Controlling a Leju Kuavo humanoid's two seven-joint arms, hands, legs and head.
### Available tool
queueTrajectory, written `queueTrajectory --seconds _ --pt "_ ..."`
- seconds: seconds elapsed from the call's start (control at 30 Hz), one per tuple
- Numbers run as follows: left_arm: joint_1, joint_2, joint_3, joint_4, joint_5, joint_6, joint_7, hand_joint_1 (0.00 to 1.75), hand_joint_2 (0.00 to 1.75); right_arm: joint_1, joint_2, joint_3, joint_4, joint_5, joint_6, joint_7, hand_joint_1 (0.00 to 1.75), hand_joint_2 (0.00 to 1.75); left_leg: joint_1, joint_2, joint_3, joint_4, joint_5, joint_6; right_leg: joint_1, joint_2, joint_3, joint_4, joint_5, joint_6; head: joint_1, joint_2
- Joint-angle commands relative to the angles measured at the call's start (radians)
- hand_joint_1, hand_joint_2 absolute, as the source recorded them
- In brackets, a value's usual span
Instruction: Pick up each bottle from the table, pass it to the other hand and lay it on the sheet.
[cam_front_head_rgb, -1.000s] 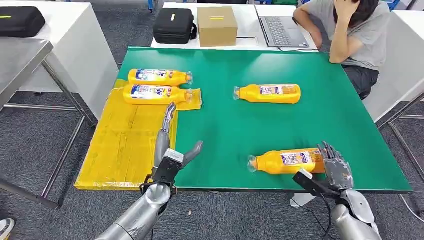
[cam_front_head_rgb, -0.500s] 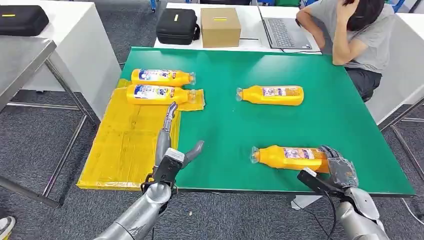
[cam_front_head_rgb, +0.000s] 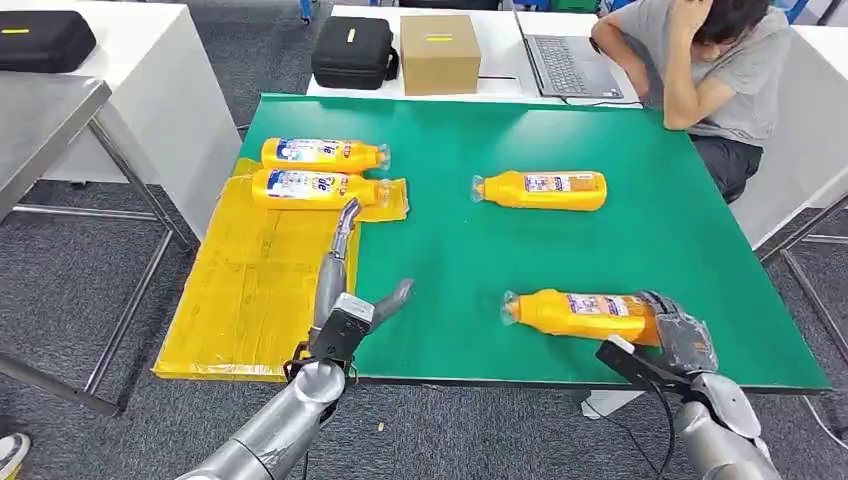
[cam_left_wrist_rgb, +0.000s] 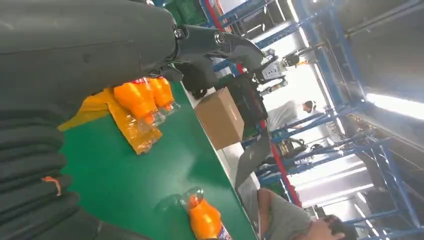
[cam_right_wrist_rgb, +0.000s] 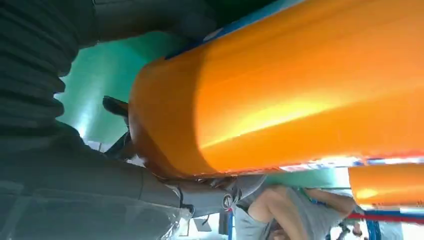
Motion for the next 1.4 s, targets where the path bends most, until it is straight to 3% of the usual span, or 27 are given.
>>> queueTrajectory --seconds 0.03,0.17,0.23,0.43,0.6,0.73,0.97,1.17,1.4 --pt "-0.029 0.022 -0.034 0.046 0.006 0.016 0.003 0.00 1.75 0.055 0.079 -0.053 0.033 -0.105 -0.073 -0.087 1.75 1.75 0.002 0.001 0.001 -0.001 -0.001 -0.003 0.002 -0.001 0.001 -0.001 -0.001 -0.003 0.000 0.000" --pt "-0.027 0.024 -0.035 0.043 0.006 0.020 0.003 0.00 1.75 0.066 0.082 -0.036 0.006 -0.136 -0.084 -0.087 1.75 1.75 0.002 0.001 -0.001 -0.001 -0.001 -0.003 0.002 0.000 0.000 -0.001 -0.001 -0.002 0.000 0.000" --pt "-0.023 0.029 -0.037 0.035 0.009 0.031 0.003 0.00 1.75 0.088 0.074 0.063 -0.059 -0.302 -0.118 -0.087 1.75 1.75 0.002 0.001 -0.002 -0.001 -0.002 -0.003 0.002 0.000 -0.001 0.000 -0.001 -0.001 0.000 0.000" --pt "-0.016 0.034 -0.045 0.020 0.017 0.043 0.003 0.00 1.75 0.091 0.066 0.233 -0.134 -0.564 -0.233 -0.087 1.75 1.75 0.002 0.003 -0.005 -0.001 -0.003 -0.004 0.001 0.002 -0.005 0.001 -0.001 -0.002 0.000 0.000" --pt "-0.018 0.033 -0.046 0.023 0.019 0.043 0.003 0.00 1.75 0.096 0.064 0.233 -0.158 -0.587 -0.233 -0.087 1.75 1.75 0.001 0.002 -0.009 0.000 -0.002 -0.004 0.001 0.002 -0.008 0.001 -0.001 -0.001 0.000 0.000" --pt "-0.012 0.031 -0.051 0.016 0.027 0.042 0.003 0.00 1.75 0.124 0.099 0.149 -0.253 -0.556 -0.233 -0.087 1.75 1.75 0.001 0.003 -0.008 0.000 -0.004 -0.005 0.001 0.001 -0.008 0.002 -0.003 -0.002 0.000 0.000" --pt "-0.005 0.030 -0.049 0.008 0.036 0.036 0.003 0.00 1.75 0.134 0.112 0.154 -0.303 -0.605 -0.233 -0.087 1.75 1.75 0.001 0.002 -0.011 0.000 -0.003 -0.004 0.001 0.001 -0.011 0.002 -0.002 -0.002 0.000 0.000" --pt "0.019 0.000 -0.045 0.038 0.074 -0.058 0.003 0.00 1.75 0.173 0.158 0.134 -0.480 -0.638 -0.233 -0.087 1.75 1.75 0.001 0.002 -0.013 -0.001 -0.003 -0.004 0.000 0.001 -0.012 0.001 -0.001 -0.001 -0.001 0.000" --pt "0.000 -0.035 -0.072 0.092 0.088 -0.128 0.003 0.00 1.75 0.185 0.207 0.120 -0.570 -0.609 -0.233 -0.087 1.75 1.75 0.001 0.001 -0.015 0.000 -0.002 -0.004 0.001 0.000 -0.014 0.001 -0.001 -0.001 0.000 0.000"
